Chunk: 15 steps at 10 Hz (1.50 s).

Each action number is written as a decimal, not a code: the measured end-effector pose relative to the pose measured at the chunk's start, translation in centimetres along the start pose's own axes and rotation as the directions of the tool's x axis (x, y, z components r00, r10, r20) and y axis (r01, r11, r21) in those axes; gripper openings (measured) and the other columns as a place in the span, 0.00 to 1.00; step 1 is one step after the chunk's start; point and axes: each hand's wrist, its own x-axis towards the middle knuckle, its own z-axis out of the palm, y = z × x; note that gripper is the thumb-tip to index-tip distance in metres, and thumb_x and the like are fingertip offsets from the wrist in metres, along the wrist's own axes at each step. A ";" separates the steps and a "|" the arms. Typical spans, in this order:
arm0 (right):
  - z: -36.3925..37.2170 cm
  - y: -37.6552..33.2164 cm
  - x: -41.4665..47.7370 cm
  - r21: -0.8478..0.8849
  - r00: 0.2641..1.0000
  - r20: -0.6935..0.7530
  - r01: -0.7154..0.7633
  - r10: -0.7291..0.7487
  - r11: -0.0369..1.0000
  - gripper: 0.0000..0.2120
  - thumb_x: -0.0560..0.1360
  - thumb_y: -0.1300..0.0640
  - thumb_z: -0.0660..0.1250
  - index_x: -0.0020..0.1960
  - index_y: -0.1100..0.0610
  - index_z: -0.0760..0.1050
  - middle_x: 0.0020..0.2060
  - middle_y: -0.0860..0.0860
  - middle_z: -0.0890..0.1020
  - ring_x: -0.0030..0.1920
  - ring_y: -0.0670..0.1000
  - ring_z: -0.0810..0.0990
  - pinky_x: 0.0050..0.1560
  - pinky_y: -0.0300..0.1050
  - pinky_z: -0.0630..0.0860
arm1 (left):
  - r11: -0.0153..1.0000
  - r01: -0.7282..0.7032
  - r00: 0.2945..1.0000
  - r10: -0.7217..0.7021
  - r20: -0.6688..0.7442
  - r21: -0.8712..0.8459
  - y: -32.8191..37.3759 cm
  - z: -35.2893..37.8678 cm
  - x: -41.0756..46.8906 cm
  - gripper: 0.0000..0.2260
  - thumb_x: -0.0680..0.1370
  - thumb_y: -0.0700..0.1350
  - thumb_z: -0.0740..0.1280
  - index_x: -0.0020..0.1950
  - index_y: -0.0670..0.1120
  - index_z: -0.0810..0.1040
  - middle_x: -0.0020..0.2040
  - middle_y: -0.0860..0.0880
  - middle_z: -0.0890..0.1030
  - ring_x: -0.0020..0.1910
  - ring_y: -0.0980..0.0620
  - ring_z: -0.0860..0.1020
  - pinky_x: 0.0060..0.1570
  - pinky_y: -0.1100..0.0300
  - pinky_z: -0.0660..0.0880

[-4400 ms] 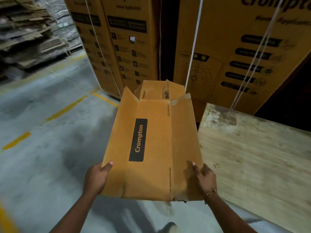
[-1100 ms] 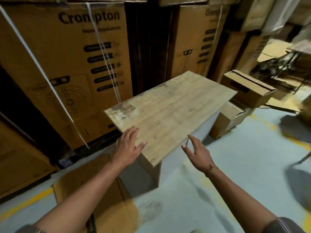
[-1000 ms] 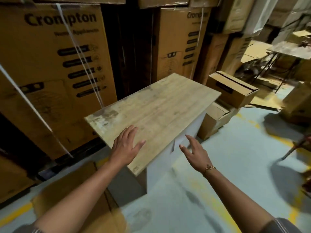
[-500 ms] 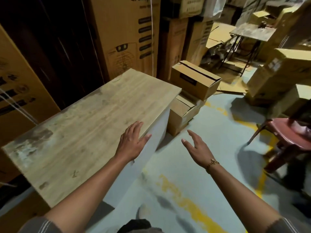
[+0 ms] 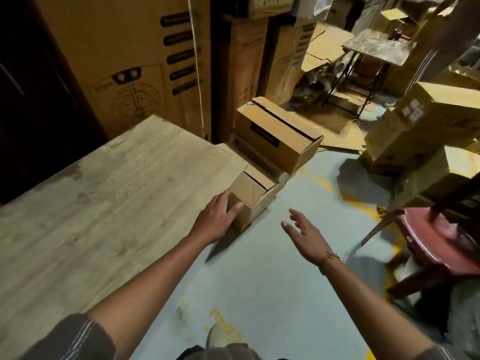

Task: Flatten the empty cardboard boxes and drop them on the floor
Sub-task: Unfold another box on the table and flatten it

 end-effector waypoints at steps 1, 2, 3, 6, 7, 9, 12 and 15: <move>-3.1 1.0 5.2 0.003 0.999 0.028 -0.019 0.019 1.000 0.29 0.79 0.39 0.60 0.77 0.47 0.61 0.71 0.49 0.72 0.70 0.52 0.72 0.67 0.48 0.69 | 0.999 0.021 1.000 -0.020 0.023 -0.042 1.9 1.2 5.6 0.30 0.79 0.67 0.54 0.78 0.57 0.57 0.78 0.51 0.62 0.75 0.48 0.64 0.71 0.45 0.66; -5.8 2.3 11.3 0.004 0.999 0.050 -0.023 0.023 1.000 0.29 0.79 0.39 0.60 0.76 0.48 0.61 0.71 0.50 0.72 0.69 0.52 0.72 0.67 0.50 0.70 | 0.995 0.064 0.998 -0.063 0.025 -0.075 2.8 2.6 11.0 0.30 0.79 0.67 0.54 0.79 0.57 0.56 0.78 0.51 0.62 0.74 0.48 0.65 0.70 0.46 0.66; -8.1 3.8 18.5 -0.007 0.995 0.103 -0.008 0.009 1.000 0.29 0.79 0.39 0.59 0.76 0.49 0.62 0.71 0.50 0.72 0.69 0.53 0.72 0.68 0.50 0.70 | 0.985 0.121 0.992 -0.123 -0.003 -0.124 3.2 4.6 16.7 0.29 0.80 0.66 0.54 0.78 0.58 0.57 0.77 0.51 0.63 0.73 0.48 0.66 0.68 0.48 0.68; -12.3 7.9 39.6 -0.059 0.922 0.386 -0.005 0.027 0.998 0.28 0.80 0.40 0.58 0.76 0.51 0.62 0.72 0.53 0.71 0.69 0.56 0.72 0.67 0.51 0.69 | 0.809 0.403 0.876 -0.476 -0.075 -0.428 4.7 11.9 30.8 0.28 0.77 0.68 0.57 0.75 0.59 0.62 0.75 0.51 0.68 0.71 0.49 0.68 0.69 0.48 0.67; -12.2 8.7 45.4 -0.081 0.888 0.456 -0.030 0.064 0.996 0.27 0.80 0.40 0.59 0.75 0.51 0.64 0.71 0.54 0.72 0.69 0.57 0.71 0.67 0.52 0.68 | 0.716 0.487 0.814 -0.580 -0.039 -0.500 4.0 14.2 33.5 0.34 0.71 0.74 0.56 0.74 0.61 0.63 0.74 0.53 0.69 0.70 0.50 0.69 0.69 0.45 0.68; -9.4 10.0 54.8 -0.124 0.806 0.573 -0.092 0.147 0.988 0.30 0.79 0.37 0.59 0.75 0.52 0.64 0.72 0.53 0.71 0.70 0.58 0.71 0.70 0.56 0.67 | 0.579 0.623 0.691 -0.722 0.023 -0.525 1.1 18.0 37.9 0.27 0.79 0.66 0.56 0.74 0.54 0.65 0.73 0.51 0.71 0.69 0.48 0.70 0.66 0.52 0.68; 0.4 13.3 68.3 -0.183 0.721 0.659 -0.124 0.215 0.975 0.34 0.76 0.35 0.62 0.76 0.53 0.64 0.73 0.52 0.70 0.70 0.55 0.70 0.66 0.47 0.65 | 0.372 0.755 0.490 -0.867 0.087 -0.541 -8.8 23.8 45.8 0.36 0.71 0.71 0.59 0.74 0.54 0.65 0.72 0.47 0.72 0.69 0.45 0.71 0.66 0.49 0.69; 13.7 21.1 80.0 -0.210 0.696 0.634 -0.266 0.338 0.941 0.39 0.76 0.36 0.63 0.79 0.57 0.57 0.76 0.56 0.64 0.75 0.58 0.63 0.76 0.54 0.57 | 0.078 0.651 0.234 -0.967 0.102 -0.755 -24.4 32.3 53.1 0.51 0.63 0.77 0.65 0.79 0.54 0.57 0.77 0.43 0.63 0.74 0.40 0.65 0.71 0.41 0.64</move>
